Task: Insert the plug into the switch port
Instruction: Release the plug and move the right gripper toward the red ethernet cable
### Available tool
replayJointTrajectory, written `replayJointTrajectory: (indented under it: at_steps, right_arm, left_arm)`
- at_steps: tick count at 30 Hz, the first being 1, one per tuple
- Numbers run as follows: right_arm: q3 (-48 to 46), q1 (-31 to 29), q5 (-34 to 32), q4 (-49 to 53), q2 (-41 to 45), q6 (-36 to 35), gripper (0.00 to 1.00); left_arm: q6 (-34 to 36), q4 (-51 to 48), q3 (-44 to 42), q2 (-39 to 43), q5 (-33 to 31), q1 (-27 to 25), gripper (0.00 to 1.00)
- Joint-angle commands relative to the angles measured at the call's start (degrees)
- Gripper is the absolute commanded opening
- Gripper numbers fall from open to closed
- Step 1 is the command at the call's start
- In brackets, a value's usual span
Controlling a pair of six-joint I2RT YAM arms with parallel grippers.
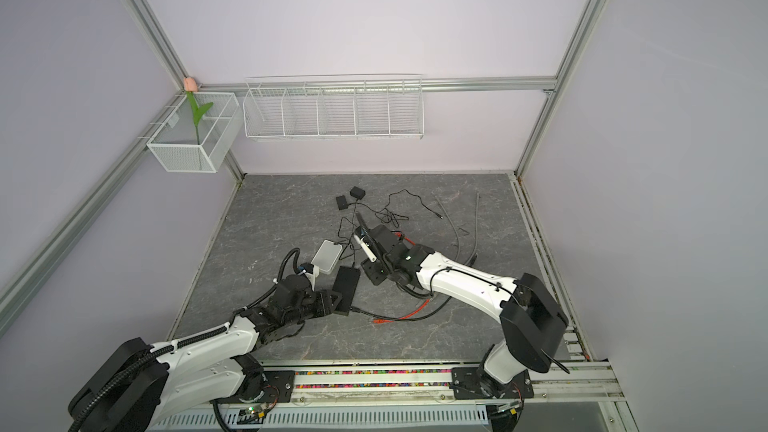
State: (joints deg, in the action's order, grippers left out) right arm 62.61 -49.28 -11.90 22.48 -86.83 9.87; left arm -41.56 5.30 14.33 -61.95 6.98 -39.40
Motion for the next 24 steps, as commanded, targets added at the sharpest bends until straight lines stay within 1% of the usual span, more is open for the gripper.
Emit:
replayJointTrajectory:
  at_steps: [1, 2, 7, 8, 10, 14, 15, 17, 24]
  right_arm:
    - [-3.91, 4.12, -10.17, 7.22, 3.21, 10.25, 0.66]
    - [-5.0, 5.87, -11.23, 7.97, 4.17, 11.9, 0.69]
    - [-9.73, 14.03, -8.59, 9.41, 6.78, 18.36, 0.69]
    - [-10.23, 14.88, -8.41, 10.28, 7.02, 19.38, 0.69]
    - [-10.97, 15.55, -10.36, 11.8, 7.28, 20.74, 0.7]
    - [-11.9, 17.87, -8.18, 10.45, 5.73, 20.87, 0.7]
    - [-13.62, 18.58, -6.46, 9.23, 4.81, 20.43, 0.7]
    - [-14.09, 19.49, -3.28, 7.14, 2.88, 20.01, 0.67]
    - [-14.01, 20.36, -0.81, 3.32, -3.13, 19.62, 0.55]
  left_arm:
    - [0.96, -3.7, 2.35, 2.19, -0.18, 0.11, 0.53]
    - [1.03, -4.18, 2.54, 2.88, -0.31, 0.08, 0.54]
    - [1.44, -6.3, 2.98, 6.89, -1.37, 0.15, 0.54]
    - [1.48, -6.65, 3.07, 7.78, -1.04, 0.2, 0.54]
    - [1.93, -6.68, 2.89, 9.25, -0.53, 0.15, 0.54]
    - [2.57, -7.56, 3.55, 9.78, 0.09, 0.2, 0.55]
    - [2.71, -7.67, 3.81, 9.49, 0.34, 0.16, 0.55]
    - [2.89, -7.67, 4.27, 8.75, 0.86, 0.13, 0.55]
    - [2.8, -6.09, 3.88, 8.16, 2.24, 0.19, 0.54]
